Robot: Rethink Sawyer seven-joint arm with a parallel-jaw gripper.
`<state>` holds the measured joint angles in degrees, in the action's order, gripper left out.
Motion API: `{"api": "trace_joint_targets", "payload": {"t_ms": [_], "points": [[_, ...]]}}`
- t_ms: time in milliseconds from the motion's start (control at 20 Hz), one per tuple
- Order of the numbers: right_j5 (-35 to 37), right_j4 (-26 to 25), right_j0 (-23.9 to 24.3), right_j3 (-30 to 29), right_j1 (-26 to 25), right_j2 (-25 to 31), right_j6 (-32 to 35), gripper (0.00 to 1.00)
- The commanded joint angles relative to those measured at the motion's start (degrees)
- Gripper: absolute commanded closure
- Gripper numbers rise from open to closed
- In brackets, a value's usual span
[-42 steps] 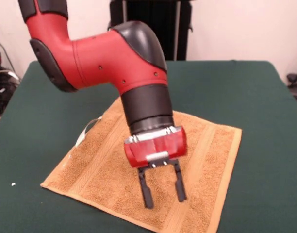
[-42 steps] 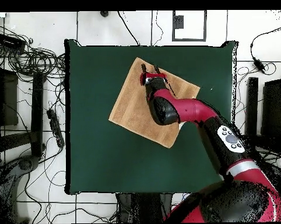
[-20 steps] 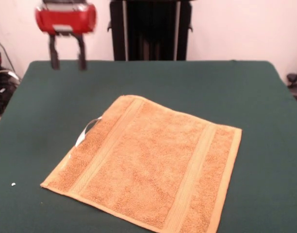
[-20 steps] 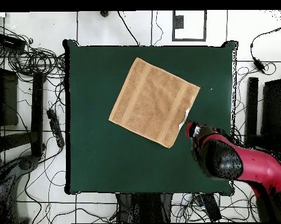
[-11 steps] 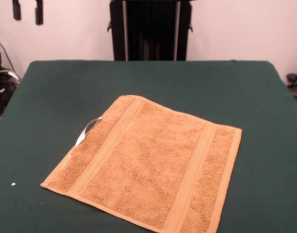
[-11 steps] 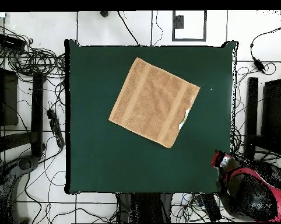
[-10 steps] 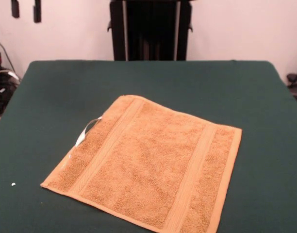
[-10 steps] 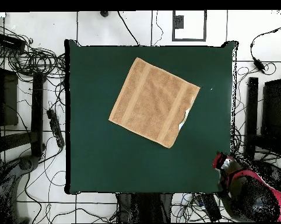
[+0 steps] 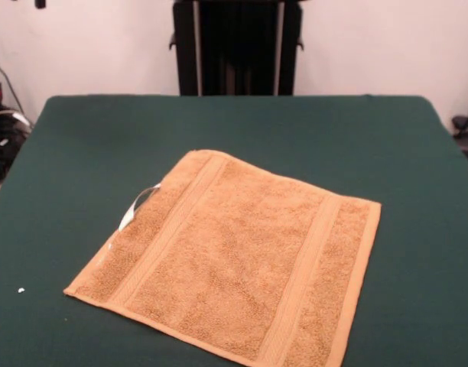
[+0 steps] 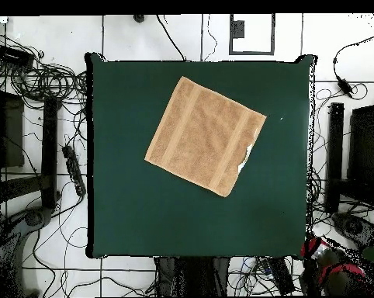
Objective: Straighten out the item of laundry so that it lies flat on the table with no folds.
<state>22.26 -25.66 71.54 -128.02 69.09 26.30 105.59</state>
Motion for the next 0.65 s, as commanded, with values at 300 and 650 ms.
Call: {"api": "trace_joint_targets", "payload": {"t_ms": [300,650], "points": [[3.84,6.55,4.36,-17.73,9.52,16.67,-19.07,0.0],[1.61,6.31,4.65,-20.99,11.82,20.07,-17.82,0.0]]}}
